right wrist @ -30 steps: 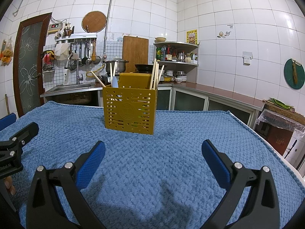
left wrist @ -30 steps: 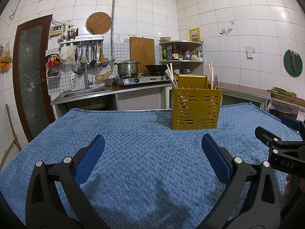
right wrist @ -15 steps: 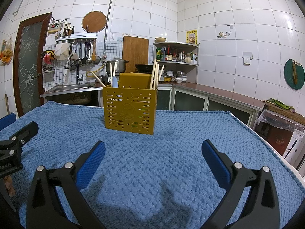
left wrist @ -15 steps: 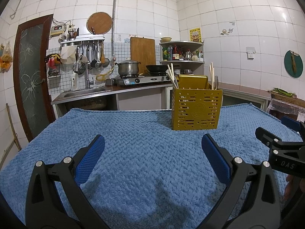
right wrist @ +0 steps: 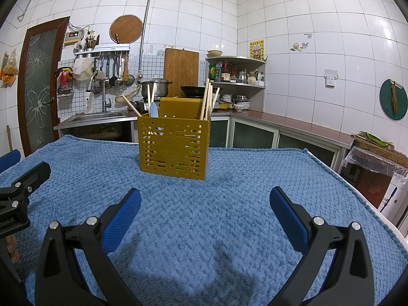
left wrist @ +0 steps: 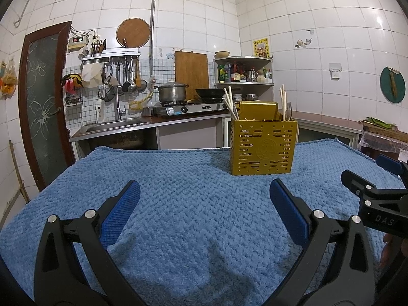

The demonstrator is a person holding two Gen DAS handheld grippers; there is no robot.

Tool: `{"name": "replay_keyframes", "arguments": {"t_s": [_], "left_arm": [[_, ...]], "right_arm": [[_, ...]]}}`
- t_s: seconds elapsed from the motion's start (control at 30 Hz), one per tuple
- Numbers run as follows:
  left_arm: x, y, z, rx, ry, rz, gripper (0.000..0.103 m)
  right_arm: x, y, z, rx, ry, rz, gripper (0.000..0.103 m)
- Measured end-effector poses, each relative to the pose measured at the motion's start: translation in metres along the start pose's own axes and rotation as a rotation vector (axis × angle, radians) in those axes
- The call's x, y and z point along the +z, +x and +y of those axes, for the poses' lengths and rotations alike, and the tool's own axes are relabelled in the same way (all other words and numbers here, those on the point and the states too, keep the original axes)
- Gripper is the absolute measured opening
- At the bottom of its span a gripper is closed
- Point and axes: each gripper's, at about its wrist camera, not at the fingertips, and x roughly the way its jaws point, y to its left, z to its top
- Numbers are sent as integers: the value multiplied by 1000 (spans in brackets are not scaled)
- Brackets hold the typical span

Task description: Organize utensils

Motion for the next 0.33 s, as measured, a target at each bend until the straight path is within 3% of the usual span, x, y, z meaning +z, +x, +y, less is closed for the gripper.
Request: {"name": "replay_keyframes", "arguments": {"t_s": [0.33], "left_arm": [[-1, 3, 4, 9, -22, 18, 98]], "right_arm": [[0, 0, 0, 0, 0, 0, 99]]}}
